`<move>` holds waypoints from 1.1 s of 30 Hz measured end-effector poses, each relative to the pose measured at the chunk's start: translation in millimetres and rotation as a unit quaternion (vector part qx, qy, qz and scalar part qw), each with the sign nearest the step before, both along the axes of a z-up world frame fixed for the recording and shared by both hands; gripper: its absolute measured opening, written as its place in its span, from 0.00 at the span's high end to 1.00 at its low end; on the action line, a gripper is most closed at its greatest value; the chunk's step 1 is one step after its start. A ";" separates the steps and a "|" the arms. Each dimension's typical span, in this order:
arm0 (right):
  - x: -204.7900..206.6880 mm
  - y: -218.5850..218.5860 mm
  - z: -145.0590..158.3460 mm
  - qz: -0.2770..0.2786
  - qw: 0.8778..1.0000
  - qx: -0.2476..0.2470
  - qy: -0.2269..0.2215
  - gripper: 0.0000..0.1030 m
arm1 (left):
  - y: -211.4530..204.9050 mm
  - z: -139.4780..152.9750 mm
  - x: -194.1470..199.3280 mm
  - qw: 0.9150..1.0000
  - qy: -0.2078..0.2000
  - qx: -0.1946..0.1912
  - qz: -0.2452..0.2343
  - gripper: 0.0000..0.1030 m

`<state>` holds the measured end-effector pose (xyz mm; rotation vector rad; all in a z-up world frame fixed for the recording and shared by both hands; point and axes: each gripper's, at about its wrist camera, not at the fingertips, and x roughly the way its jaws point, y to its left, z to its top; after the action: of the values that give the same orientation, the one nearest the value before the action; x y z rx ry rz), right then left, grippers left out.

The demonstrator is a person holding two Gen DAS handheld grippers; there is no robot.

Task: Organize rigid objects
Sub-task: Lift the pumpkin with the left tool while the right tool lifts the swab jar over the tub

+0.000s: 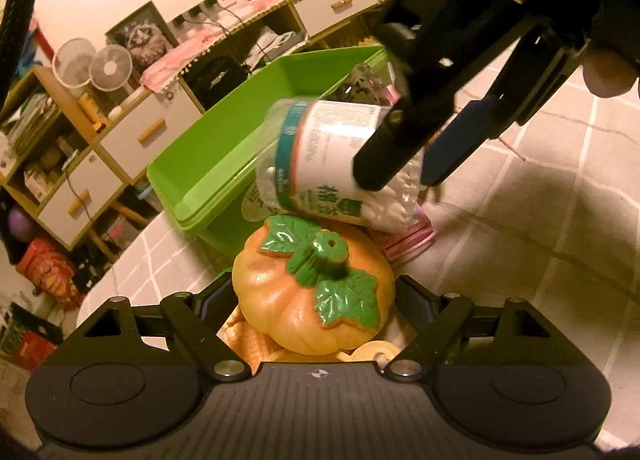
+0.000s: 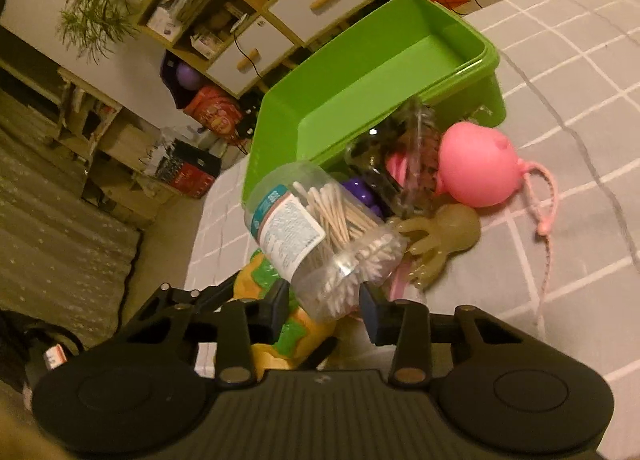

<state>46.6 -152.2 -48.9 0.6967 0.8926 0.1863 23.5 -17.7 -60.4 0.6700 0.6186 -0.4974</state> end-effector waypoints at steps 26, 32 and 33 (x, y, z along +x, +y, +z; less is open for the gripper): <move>-4.3 23.1 8.1 0.045 0.995 -0.089 -0.004 0.62 | 30.3 35.3 -3.4 0.989 0.101 -0.069 0.086 0.17; -7.9 2.0 36.0 0.019 0.999 -0.030 -0.017 0.62 | 44.3 54.7 11.1 0.978 0.115 -0.133 0.108 0.17; -5.9 -2.4 40.9 0.013 0.999 -0.025 -0.018 0.62 | 45.8 57.9 13.9 0.977 0.117 -0.142 0.111 0.17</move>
<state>40.7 -154.6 -8.0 0.6336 0.8702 0.1981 37.5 28.1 -2.5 0.2674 0.8145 -0.4478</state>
